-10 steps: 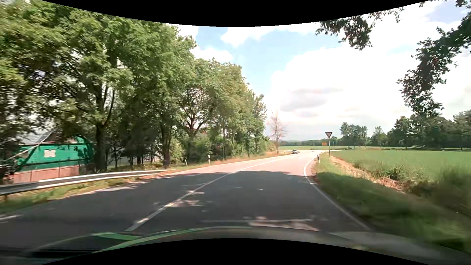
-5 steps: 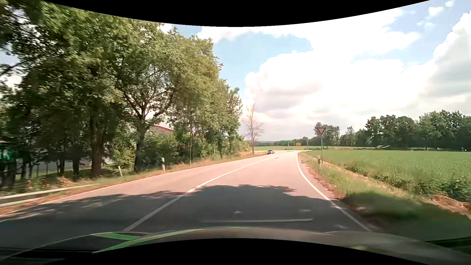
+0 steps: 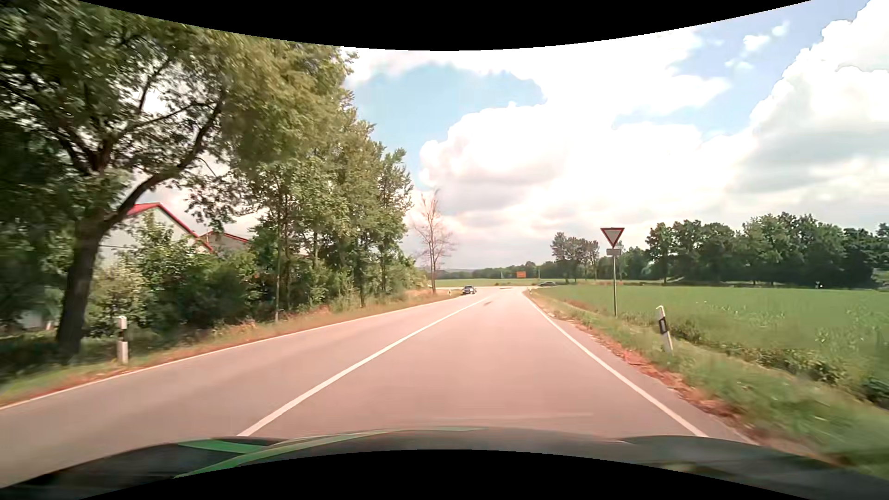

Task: Follow the waypoints while adhering to traffic rules and regulations

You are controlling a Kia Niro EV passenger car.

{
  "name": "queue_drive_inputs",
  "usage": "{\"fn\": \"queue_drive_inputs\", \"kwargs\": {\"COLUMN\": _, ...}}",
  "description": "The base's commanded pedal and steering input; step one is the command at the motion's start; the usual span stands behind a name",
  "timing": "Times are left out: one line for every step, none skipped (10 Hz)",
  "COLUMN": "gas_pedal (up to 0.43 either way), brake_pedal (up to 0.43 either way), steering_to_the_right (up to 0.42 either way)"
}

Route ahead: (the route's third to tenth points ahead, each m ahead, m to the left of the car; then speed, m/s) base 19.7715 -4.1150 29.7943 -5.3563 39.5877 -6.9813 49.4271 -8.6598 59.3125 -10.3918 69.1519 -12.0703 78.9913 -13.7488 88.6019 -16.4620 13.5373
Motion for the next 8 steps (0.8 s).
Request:
{"fn": "queue_drive_inputs", "kwargs": {"gas_pedal": 0.130, "brake_pedal": 0.000, "steering_to_the_right": 0.063}}
{"fn": "queue_drive_inputs", "kwargs": {"gas_pedal": 0.130, "brake_pedal": 0.000, "steering_to_the_right": 0.060}}
{"fn": "queue_drive_inputs", "kwargs": {"gas_pedal": 0.118, "brake_pedal": 0.000, "steering_to_the_right": 0.056}}
{"fn": "queue_drive_inputs", "kwargs": {"gas_pedal": 0.110, "brake_pedal": 0.000, "steering_to_the_right": 0.052}}
{"fn": "queue_drive_inputs", "kwargs": {"gas_pedal": 0.098, "brake_pedal": 0.000, "steering_to_the_right": 0.048}}
{"fn": "queue_drive_inputs", "kwargs": {"gas_pedal": 0.098, "brake_pedal": 0.000, "steering_to_the_right": 0.043}}
{"fn": "queue_drive_inputs", "kwargs": {"gas_pedal": 0.087, "brake_pedal": 0.000, "steering_to_the_right": 0.038}}
{"fn": "queue_drive_inputs", "kwargs": {"gas_pedal": 0.079, "brake_pedal": 0.000, "steering_to_the_right": 0.032}}
